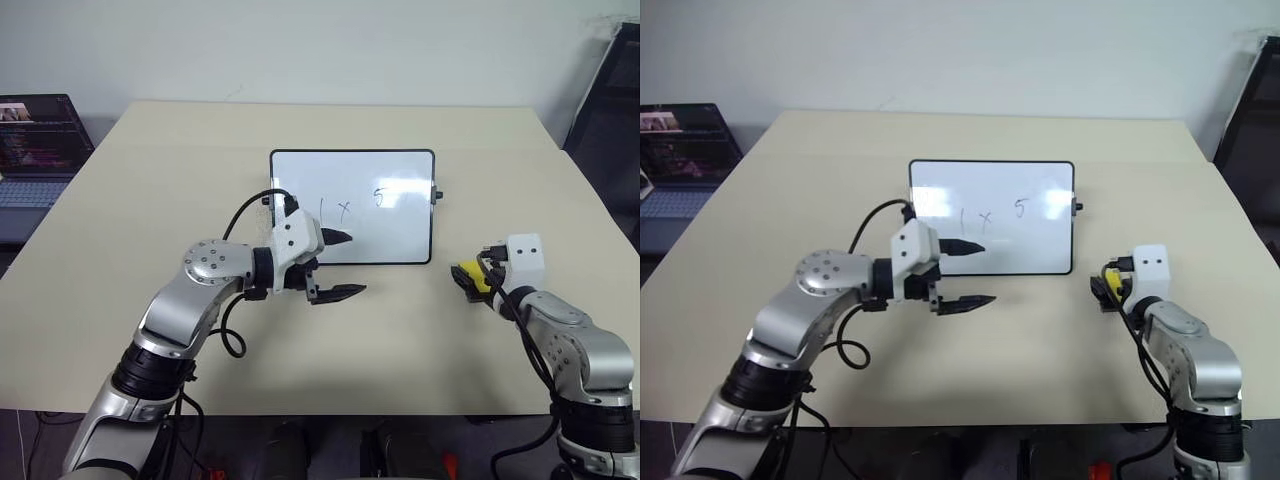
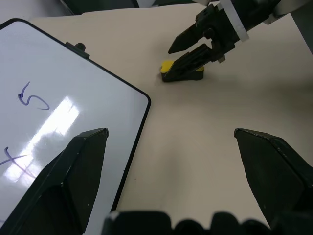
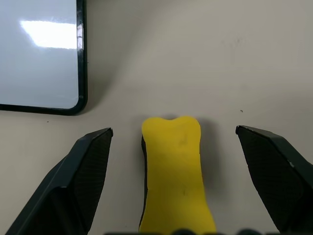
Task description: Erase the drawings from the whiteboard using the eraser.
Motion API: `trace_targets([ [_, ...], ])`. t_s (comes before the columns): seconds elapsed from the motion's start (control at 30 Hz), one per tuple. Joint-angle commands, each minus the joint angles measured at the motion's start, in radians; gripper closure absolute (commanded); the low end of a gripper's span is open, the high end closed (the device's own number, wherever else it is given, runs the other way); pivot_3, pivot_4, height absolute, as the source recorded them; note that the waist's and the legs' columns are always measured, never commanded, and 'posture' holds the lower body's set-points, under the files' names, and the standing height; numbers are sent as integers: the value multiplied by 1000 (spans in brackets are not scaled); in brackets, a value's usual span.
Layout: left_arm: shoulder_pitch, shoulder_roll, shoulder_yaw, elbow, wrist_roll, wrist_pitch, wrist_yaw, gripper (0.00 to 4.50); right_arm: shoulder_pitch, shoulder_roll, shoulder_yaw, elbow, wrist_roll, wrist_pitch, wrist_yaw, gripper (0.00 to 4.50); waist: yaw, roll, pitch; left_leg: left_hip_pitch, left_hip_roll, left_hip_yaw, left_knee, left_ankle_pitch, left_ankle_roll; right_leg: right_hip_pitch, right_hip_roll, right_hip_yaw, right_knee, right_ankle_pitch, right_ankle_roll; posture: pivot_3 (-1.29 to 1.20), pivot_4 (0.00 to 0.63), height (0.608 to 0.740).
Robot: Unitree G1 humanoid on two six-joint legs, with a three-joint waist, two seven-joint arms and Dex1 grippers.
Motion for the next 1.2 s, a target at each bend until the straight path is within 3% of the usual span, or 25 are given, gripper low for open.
trace_targets([
  [0.03,-17,0,5,-45,-4,3,3,0,-19,1,-13,-7,-3,-31,8,65,0,0,0,0,0,0,0,0,0,0,0,0,0,0,0,0,150,740],
  [0.17,-17,-2,6,-44,-3,3,4,0,-16,1,-14,3,-4,-39,13,65,0,0,0,0,0,0,0,0,0,0,0,0,0,0,0,0,150,740],
  [0.5,11,6,4,-43,9,-19,1,0,10,16,-5,27,-6,-41,22,3363,0,0,0,0,0,0,0,0,0,0,0,0,0,0,0,0,150,740],
  [0.8,64,8,68,-81,-14,45,61,0,10,-9,18,20,-34,-98,45,3460,-1,0,0,1,0,0,0,0,0,0,0,0,0,0,0,0,150,740],
  [1.0,134,5,175,-156,-87,168,152,0,31,-23,14,-112,11,-153,125,3464,-1,0,0,0,0,0,0,0,0,0,0,0,0,0,0,0,150,740],
  [1.2,185,46,237,-170,-58,249,256,0,23,-37,90,-252,22,-186,179,3468,-1,0,0,0,1,-1,0,0,0,0,0,-1,0,0,0,0,150,740],
])
